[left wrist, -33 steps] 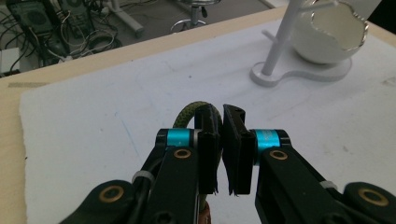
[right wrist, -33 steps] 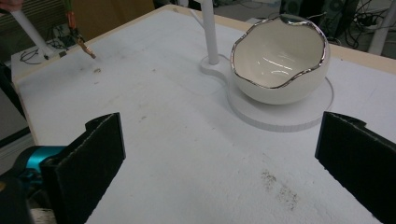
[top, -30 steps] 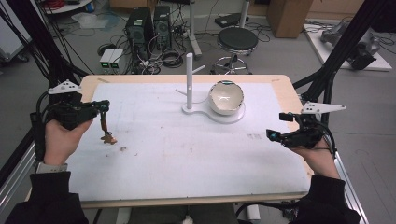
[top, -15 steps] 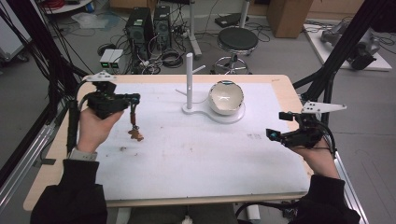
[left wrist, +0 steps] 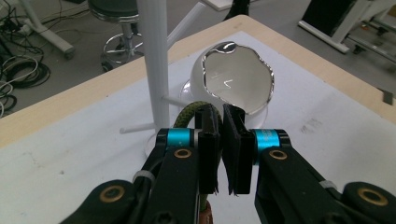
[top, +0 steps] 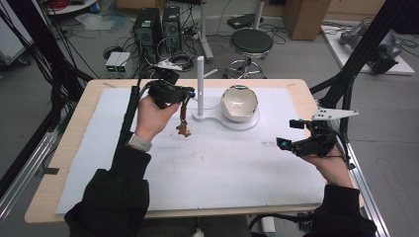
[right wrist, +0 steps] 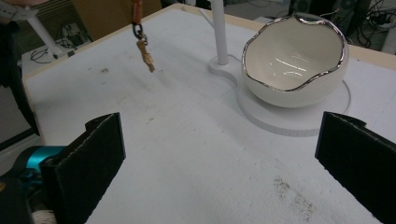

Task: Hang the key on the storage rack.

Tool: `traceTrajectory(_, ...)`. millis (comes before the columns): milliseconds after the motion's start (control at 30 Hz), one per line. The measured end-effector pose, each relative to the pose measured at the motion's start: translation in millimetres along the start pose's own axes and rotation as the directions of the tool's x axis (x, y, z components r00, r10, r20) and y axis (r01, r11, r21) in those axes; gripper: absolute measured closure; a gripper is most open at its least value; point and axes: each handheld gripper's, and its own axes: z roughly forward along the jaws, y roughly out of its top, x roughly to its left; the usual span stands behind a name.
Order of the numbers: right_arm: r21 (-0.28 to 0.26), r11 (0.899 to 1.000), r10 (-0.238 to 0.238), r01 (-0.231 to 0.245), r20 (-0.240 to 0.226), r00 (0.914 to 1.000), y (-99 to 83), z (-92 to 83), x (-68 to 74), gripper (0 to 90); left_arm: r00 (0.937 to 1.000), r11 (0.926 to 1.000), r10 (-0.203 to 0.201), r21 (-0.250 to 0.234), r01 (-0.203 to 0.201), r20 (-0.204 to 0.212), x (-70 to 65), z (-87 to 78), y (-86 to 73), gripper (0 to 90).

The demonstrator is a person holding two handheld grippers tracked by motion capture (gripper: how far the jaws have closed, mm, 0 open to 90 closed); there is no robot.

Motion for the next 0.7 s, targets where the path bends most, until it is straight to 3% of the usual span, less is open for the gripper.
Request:
traceTrajectory(133,-0.010,1.000,0.001,-0.001,-0.002,1.0000,-0.1,-2.3,0.1,1.0,0.9997,0.9993,-0.017,-0.033,0.016,-0.018,-7.5,14.6,2.9,84.4)
traceTrajectory(233,-0.010,1.000,0.003,-0.003,-0.002,1.0000,-0.3,-2.8,0.0,1.0,0.9989,0.9996,-0.025,-0.018,0.024,-0.040,-11.5,27.1,5.3,84.3)
traceTrajectory(333,-0.008,1.000,0.000,0.000,-0.008,1.0000,-0.6,-1.8,0.5,1.0,0.9951,0.9996,-0.027,0.001,0.027,-0.095,-10.5,40.0,6.0,84.4)
traceTrajectory(467,-0.015,1.000,0.000,0.000,-0.014,0.9999,-0.7,-3.4,2.0,1.0,0.9924,0.9999,0.000,-0.010,-0.002,-0.123,-10.6,47.2,3.6,84.3)
traceTrajectory(700,-0.019,1.000,0.008,-0.009,-0.008,0.9999,-2.1,-5.3,0.4,1.0,0.9919,0.9999,0.003,-0.015,-0.005,-0.127,-9.6,53.2,2.0,84.3)
